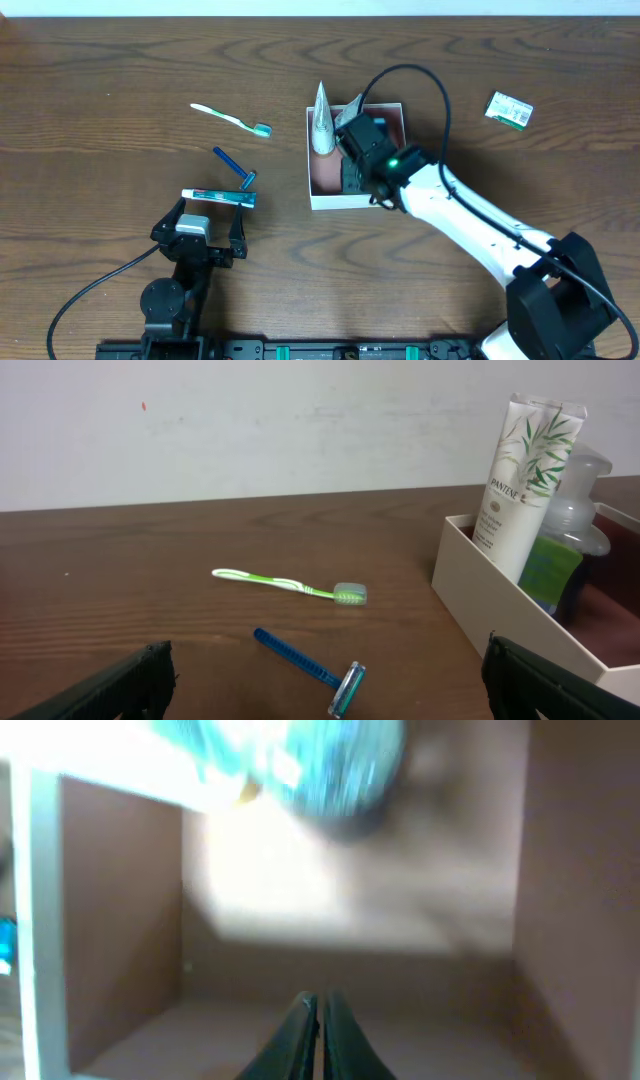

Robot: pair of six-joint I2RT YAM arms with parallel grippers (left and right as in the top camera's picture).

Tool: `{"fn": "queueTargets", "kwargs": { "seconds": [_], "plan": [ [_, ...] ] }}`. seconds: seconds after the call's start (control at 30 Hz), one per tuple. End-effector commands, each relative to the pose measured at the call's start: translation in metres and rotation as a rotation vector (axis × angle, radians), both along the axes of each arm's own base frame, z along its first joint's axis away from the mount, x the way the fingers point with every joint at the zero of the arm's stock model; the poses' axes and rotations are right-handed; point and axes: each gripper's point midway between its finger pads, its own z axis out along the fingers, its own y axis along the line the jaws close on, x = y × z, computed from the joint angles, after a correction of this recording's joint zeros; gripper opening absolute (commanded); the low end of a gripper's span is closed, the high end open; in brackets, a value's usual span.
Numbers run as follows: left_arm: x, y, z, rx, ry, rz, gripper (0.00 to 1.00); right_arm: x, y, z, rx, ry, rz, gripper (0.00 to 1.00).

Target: Pack container

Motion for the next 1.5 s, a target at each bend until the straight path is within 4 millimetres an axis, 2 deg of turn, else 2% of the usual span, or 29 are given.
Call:
{"fn": "queueTargets", "kwargs": {
  "seconds": [0.0,0.17,0.37,0.5,0.6,0.63,0.77,1.1,1.47],
  "plan": [
    [-0.001,-0.001,-0.016,0.014,0.044,-0.010,0.98,0.022,-0.005,0.024,0.000,-0.071,0.005,0.07],
    [-0.001,-0.001,-0.016,0.015,0.044,-0.010,0.98,0.032,-0.007,0.047,0.019,-0.114,0.008,0.09],
    [-0.001,-0.001,-0.016,0.014,0.044,-0.010,0.98,0.041,-0.022,0.058,0.025,-0.143,-0.028,0.18],
    [-0.001,-0.001,-0.016,0.014,0.044,-0.010,0.98,0.056,-0.038,0.058,0.008,-0.172,-0.078,0.13],
    [-0.001,-0.001,-0.016,0.014,0.044,-0.010,0.98,0.066,-0.042,0.058,0.032,-0.187,-0.123,0.06],
    [-0.001,-0.001,-0.016,0.014,0.044,-0.010,0.98,0.068,-0.043,0.057,0.048,-0.188,-0.151,0.01],
    [-0.001,-0.001,-0.016,0.014,0.044,-0.010,0.98,0.075,-0.037,0.049,0.096,-0.181,-0.203,0.01],
    [-0.001,-0.001,-0.016,0.014,0.044,-0.010,0.98,0.083,-0.032,0.001,0.113,-0.099,-0.309,0.01],
    [-0.001,-0.001,-0.016,0.014,0.044,-0.010,0.98,0.084,-0.015,-0.001,0.178,-0.082,-0.274,0.01]
  ]
}}
